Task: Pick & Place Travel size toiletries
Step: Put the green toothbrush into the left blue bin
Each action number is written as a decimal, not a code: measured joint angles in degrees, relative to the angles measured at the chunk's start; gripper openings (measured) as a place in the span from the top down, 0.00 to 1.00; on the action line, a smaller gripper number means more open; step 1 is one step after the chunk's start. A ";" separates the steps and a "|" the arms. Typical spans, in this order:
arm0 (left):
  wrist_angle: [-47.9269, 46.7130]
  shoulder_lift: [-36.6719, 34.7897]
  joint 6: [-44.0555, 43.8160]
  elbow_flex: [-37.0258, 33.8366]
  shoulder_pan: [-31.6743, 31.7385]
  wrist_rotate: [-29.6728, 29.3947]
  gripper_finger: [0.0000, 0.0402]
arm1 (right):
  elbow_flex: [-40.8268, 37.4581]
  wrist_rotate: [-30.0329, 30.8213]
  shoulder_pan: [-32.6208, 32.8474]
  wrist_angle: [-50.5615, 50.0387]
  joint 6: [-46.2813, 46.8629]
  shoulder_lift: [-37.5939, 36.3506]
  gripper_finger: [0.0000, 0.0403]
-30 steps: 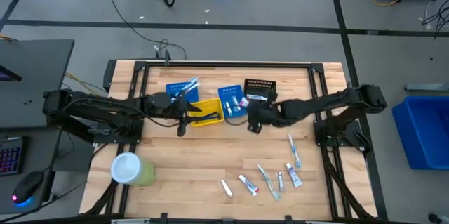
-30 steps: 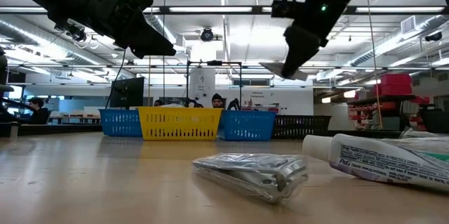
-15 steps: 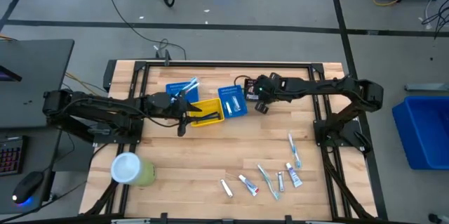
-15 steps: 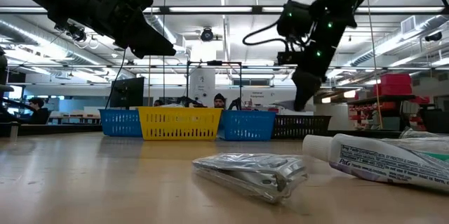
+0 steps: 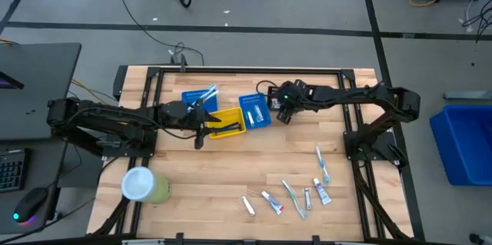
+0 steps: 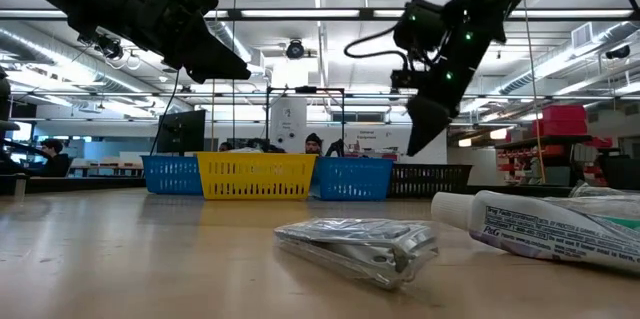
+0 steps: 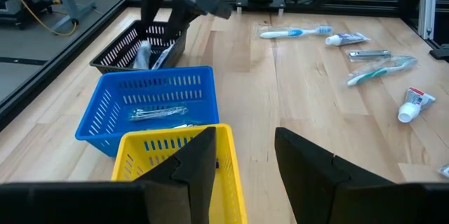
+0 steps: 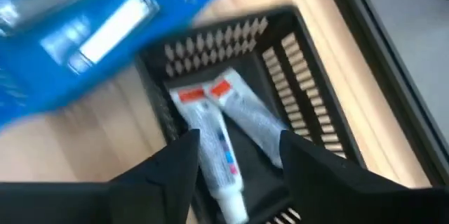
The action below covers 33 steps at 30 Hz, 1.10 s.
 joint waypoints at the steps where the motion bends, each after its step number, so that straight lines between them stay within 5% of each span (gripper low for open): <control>1: 0.01 0.00 0.00 0.00 0.00 0.00 0.62 | 0.82 -0.14 0.76 -0.78 0.83 0.00 0.47; 9: -0.01 0.01 -0.02 0.00 0.00 0.00 0.62 | 11.29 -3.51 10.33 -19.06 14.78 -0.04 0.49; 19: -0.03 0.02 -1.05 0.00 0.00 0.02 0.62 | 13.82 -21.53 24.58 -42.63 50.81 -0.09 0.54; 25: -0.06 0.00 -1.07 0.00 0.00 0.00 0.62 | 13.82 -22.55 34.87 -37.44 65.24 0.16 0.55; 33: -0.05 0.02 -1.31 0.00 0.00 0.02 0.62 | 13.82 -19.65 45.33 -24.30 69.92 5.08 0.55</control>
